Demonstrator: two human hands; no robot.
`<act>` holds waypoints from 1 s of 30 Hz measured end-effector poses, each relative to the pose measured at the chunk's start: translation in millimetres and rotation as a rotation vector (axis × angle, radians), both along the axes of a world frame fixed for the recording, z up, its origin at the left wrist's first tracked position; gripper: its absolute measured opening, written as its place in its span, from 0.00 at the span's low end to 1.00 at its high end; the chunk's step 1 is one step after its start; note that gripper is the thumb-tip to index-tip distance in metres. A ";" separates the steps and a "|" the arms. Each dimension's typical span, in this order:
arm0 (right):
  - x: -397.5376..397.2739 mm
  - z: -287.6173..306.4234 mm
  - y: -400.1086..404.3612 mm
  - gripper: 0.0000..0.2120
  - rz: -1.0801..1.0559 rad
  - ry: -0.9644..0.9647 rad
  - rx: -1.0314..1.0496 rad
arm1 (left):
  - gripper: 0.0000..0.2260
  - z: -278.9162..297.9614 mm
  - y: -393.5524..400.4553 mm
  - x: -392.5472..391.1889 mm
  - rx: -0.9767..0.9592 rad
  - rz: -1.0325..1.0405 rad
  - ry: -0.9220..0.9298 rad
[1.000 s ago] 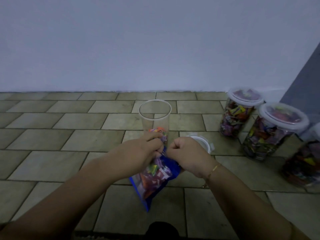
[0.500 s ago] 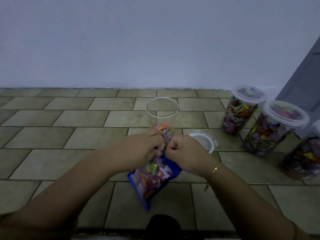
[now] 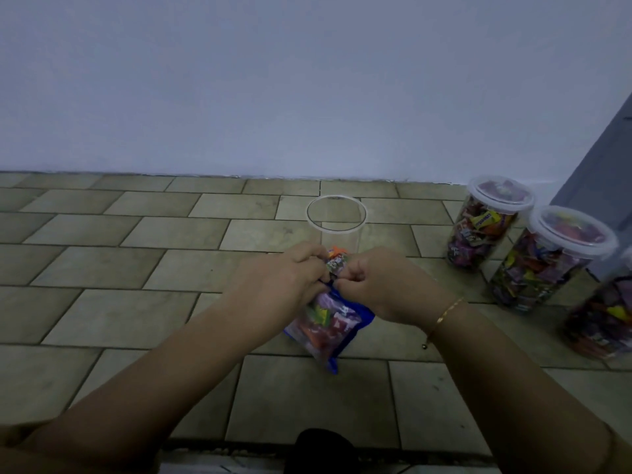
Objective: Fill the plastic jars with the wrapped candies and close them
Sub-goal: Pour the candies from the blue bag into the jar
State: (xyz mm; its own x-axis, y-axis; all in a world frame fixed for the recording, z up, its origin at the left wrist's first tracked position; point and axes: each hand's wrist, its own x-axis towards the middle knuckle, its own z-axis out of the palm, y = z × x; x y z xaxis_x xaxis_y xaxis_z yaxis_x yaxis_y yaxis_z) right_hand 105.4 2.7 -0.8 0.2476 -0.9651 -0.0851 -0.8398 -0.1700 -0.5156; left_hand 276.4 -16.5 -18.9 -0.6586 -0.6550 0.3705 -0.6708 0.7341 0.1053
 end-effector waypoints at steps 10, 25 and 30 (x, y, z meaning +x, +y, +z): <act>10.2 -12.6 6.5 0.12 -0.026 0.290 -0.270 | 0.10 -14.0 -4.9 -19.1 0.192 0.190 -0.063; -4.4 -5.7 -0.2 0.12 -0.371 -0.036 -0.103 | 0.11 -16.0 10.2 -0.8 0.411 -0.001 0.450; -1.3 -6.8 3.1 0.10 -0.290 -0.130 -0.043 | 0.39 -45.8 24.2 -6.2 0.751 0.167 0.620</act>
